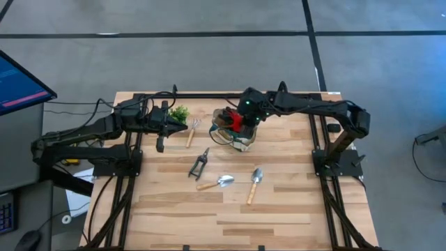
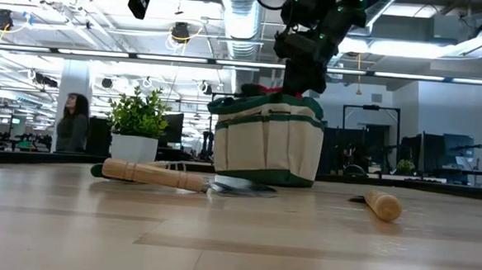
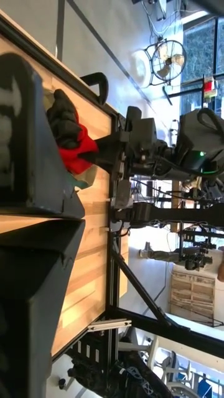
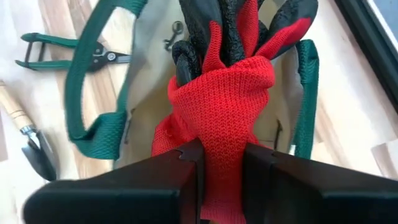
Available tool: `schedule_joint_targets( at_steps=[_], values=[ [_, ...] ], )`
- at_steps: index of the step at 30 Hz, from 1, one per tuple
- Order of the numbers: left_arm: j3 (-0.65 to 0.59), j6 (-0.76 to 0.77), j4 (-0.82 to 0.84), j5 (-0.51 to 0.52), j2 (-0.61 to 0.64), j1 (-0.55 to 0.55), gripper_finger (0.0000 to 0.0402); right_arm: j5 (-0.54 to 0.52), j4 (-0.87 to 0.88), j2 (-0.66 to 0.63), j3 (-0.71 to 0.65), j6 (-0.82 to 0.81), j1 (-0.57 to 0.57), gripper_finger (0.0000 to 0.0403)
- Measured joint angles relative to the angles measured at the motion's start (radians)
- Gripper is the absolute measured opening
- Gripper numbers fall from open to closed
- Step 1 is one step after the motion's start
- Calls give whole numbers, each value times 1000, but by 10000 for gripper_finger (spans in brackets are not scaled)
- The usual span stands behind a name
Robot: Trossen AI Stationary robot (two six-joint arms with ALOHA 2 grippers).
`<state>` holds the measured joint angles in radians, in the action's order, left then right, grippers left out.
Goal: Pick & Place Garden tools in Gardening bag
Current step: Put the red gloves into the gardening bag
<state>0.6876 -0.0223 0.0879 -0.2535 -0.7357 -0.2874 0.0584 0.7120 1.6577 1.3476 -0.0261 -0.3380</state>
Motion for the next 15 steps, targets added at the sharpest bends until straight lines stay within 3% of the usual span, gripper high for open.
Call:
schedule_joint_targets(
  at_steps=[7, 15],
  values=[
    [0, 0, 0, 0, 0, 0, 3, 48, -4, 1, 0, 11, -18, 54],
    [0, 1, 0, -1, 0, 0, 3, 74, -16, 88, -1, 10, -10, 54]
  ],
)
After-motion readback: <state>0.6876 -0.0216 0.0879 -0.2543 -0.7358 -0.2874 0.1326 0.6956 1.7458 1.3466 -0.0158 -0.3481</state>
